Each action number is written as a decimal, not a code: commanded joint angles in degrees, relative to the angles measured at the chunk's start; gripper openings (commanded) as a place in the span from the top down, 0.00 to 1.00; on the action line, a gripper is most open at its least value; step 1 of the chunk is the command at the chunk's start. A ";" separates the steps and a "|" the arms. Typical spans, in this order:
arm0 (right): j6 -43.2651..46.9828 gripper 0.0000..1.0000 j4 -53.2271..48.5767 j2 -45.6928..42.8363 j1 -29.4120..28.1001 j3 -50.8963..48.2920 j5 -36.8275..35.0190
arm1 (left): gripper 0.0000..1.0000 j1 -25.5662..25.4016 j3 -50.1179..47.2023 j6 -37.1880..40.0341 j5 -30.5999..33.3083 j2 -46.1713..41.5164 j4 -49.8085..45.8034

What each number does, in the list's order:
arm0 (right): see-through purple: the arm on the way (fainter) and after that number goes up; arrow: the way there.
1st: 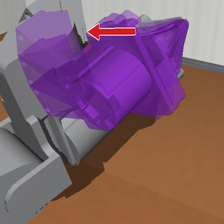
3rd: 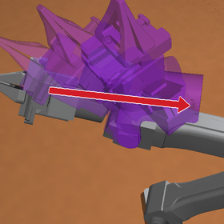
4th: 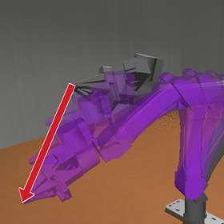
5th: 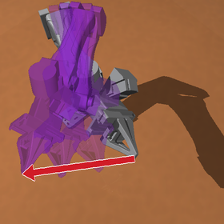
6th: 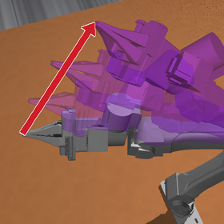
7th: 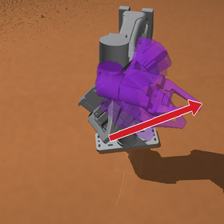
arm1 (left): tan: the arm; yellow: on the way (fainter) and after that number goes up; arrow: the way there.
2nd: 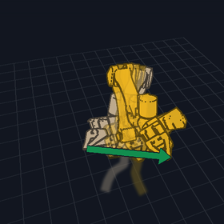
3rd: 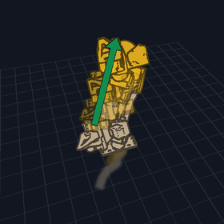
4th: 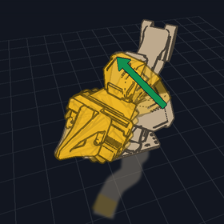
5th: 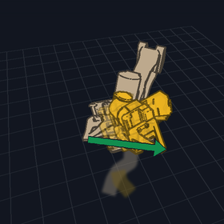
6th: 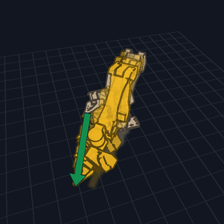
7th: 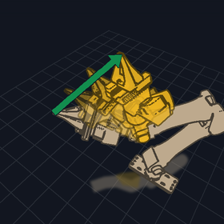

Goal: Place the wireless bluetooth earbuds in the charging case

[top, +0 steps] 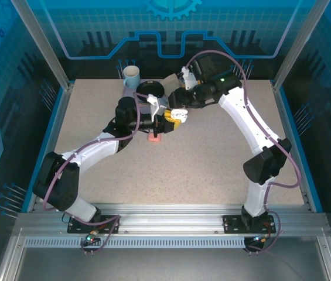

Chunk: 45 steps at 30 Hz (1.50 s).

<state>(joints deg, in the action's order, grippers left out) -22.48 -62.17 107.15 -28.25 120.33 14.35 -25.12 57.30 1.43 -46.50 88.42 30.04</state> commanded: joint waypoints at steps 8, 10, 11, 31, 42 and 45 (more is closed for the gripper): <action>-1.96 0.45 -0.12 -13.40 -2.56 -15.42 -3.59 | 1.00 1.87 2.60 -4.93 4.43 2.02 5.69; -4.55 0.40 1.89 -16.44 -0.81 -18.50 -6.18 | 1.00 1.92 2.68 -5.25 4.34 2.10 4.83; -5.88 0.39 2.83 -17.65 0.51 -19.95 -7.07 | 1.00 1.92 2.81 -5.53 4.12 2.28 4.38; -17.67 0.34 15.00 -31.71 13.59 -51.07 -13.10 | 1.00 -5.83 17.94 -38.12 8.48 26.38 -21.27; -17.68 0.33 16.03 -34.15 14.41 -54.23 -14.35 | 0.97 -7.98 28.04 -46.40 12.55 37.06 -34.33; -17.69 0.33 16.38 -34.64 14.89 -54.68 -14.11 | 0.94 -8.27 29.76 -45.52 14.40 38.34 -39.36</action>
<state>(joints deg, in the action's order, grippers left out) -39.53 -46.85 73.84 -14.68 66.37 0.73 -32.93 84.14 -42.89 -34.41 125.82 -2.13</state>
